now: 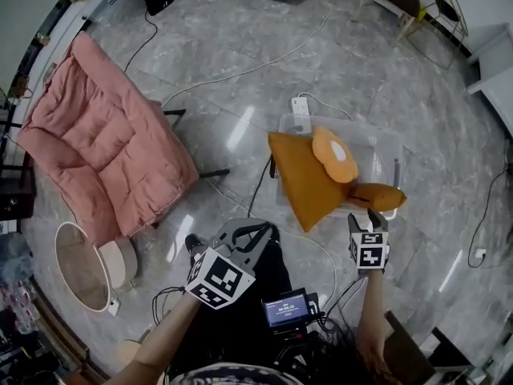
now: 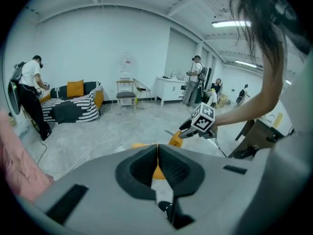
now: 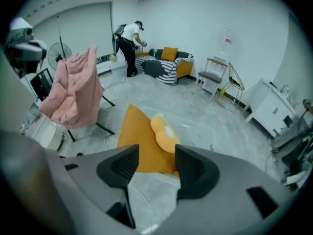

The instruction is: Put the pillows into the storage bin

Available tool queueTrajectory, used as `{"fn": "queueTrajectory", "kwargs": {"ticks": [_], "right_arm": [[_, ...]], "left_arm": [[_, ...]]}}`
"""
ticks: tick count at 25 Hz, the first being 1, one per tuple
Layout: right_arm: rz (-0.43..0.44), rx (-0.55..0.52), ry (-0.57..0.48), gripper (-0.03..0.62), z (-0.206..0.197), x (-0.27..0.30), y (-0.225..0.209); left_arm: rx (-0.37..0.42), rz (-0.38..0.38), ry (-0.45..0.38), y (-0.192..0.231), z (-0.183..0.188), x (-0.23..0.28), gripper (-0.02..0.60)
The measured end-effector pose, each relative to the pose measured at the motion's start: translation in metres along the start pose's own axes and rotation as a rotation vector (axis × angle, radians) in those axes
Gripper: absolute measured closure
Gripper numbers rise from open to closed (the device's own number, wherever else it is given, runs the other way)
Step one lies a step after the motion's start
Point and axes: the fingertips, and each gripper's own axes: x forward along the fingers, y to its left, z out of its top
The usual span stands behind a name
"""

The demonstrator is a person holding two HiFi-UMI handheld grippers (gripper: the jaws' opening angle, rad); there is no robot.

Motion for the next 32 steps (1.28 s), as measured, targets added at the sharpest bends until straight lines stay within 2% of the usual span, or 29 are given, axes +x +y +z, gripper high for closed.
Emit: {"fn": "queueTrajectory", "kwargs": {"ticks": [5,11,17,20,25,28,32], "right_arm": [[0.123,0.023,-0.136,0.361,0.053,-0.044,0.055],[0.281,-0.046,-0.231,0.382,0.104,-0.076,0.130],[0.444,-0.186,-0.261,0.393,0.129,-0.103,0.215],[0.512,-0.279,-0.272,0.396,0.135,-0.116,0.260],[0.614,-0.397,-0.302,0.399,0.133,-0.147,0.329],[0.671,-0.436,-0.331,0.408,0.126,-0.179,0.367],[0.755,-0.457,-0.392,0.461,0.109,-0.234,0.412]], "left_arm": [[-0.056,0.048,-0.018,-0.014,0.001,-0.034,0.569],[-0.138,0.118,-0.011,-0.022,-0.020,-0.074,0.569],[-0.298,0.280,-0.036,-0.011,-0.062,-0.130,0.569],[-0.372,0.381,-0.069,-0.008,-0.083,-0.166,0.569],[-0.450,0.531,-0.118,-0.024,-0.119,-0.226,0.569],[-0.500,0.607,-0.147,-0.051,-0.144,-0.264,0.569],[-0.552,0.682,-0.163,-0.101,-0.183,-0.310,0.569]]}}
